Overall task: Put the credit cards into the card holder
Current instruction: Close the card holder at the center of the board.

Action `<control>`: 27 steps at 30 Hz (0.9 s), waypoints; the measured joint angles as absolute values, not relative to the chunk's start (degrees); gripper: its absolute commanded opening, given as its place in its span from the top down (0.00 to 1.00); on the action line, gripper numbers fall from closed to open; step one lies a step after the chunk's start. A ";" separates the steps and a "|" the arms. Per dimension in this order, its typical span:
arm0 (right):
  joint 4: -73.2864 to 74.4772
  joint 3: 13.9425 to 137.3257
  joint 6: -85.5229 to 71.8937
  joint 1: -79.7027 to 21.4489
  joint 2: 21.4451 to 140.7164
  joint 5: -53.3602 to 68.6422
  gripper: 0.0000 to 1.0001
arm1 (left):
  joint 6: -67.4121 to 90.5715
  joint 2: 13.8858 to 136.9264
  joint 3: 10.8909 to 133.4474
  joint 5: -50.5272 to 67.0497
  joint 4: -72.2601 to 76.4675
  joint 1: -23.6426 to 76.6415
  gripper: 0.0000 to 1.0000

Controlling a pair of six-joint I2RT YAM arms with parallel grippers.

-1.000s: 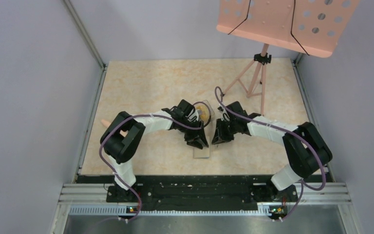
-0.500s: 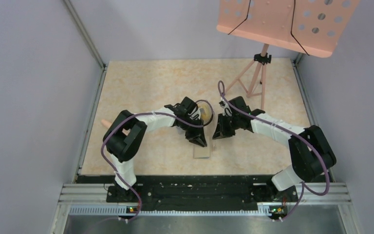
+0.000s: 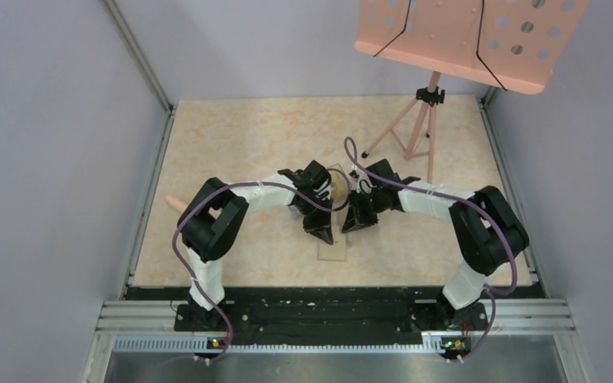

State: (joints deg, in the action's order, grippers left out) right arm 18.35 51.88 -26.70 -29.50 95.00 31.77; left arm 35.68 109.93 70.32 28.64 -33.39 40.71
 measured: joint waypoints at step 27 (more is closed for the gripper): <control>20.73 51.27 -25.54 -29.32 88.82 24.32 1.00 | 33.89 107.39 72.34 12.99 -38.72 46.52 1.00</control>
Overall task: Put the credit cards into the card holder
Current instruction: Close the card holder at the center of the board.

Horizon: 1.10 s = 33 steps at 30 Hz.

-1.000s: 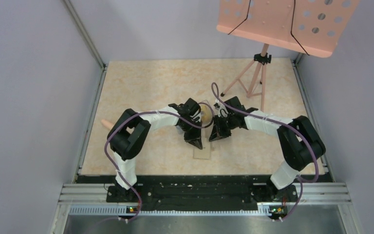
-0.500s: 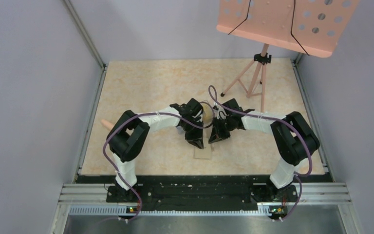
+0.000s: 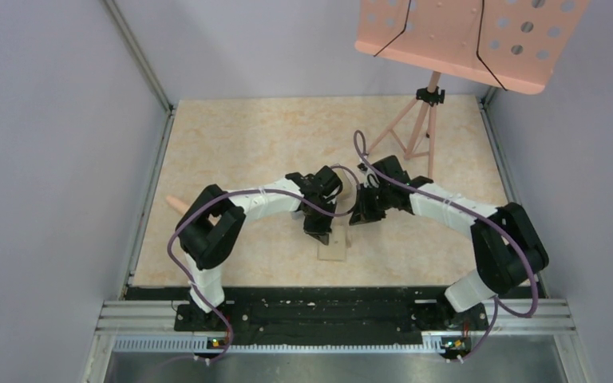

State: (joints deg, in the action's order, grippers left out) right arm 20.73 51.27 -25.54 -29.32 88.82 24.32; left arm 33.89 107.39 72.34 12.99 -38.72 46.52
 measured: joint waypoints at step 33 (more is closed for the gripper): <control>15.90 42.72 -27.29 -29.43 90.67 34.28 1.00 | 32.80 108.64 73.97 12.58 -40.03 46.94 1.00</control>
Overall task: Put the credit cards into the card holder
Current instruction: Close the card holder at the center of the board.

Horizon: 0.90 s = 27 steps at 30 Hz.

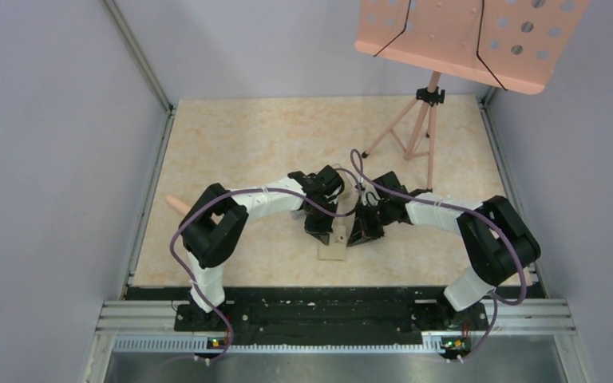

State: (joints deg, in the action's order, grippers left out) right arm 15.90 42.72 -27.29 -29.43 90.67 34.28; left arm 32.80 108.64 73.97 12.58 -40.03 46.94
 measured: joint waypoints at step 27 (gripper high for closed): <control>17.10 47.68 -27.03 -31.09 96.95 37.30 1.00 | 34.41 106.32 74.78 12.58 -39.46 46.96 0.64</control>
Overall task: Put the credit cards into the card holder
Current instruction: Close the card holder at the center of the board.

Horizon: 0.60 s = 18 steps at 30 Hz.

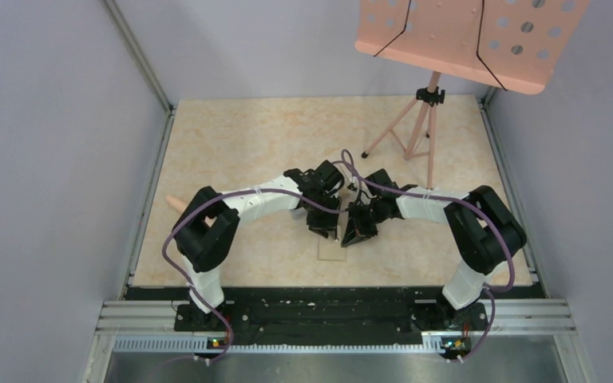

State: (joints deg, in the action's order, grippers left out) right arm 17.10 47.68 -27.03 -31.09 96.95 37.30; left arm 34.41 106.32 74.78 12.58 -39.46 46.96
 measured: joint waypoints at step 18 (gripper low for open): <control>17.04 47.68 -27.03 -31.11 96.95 37.15 1.00 | 42.61 100.27 61.34 24.43 -22.31 40.21 0.64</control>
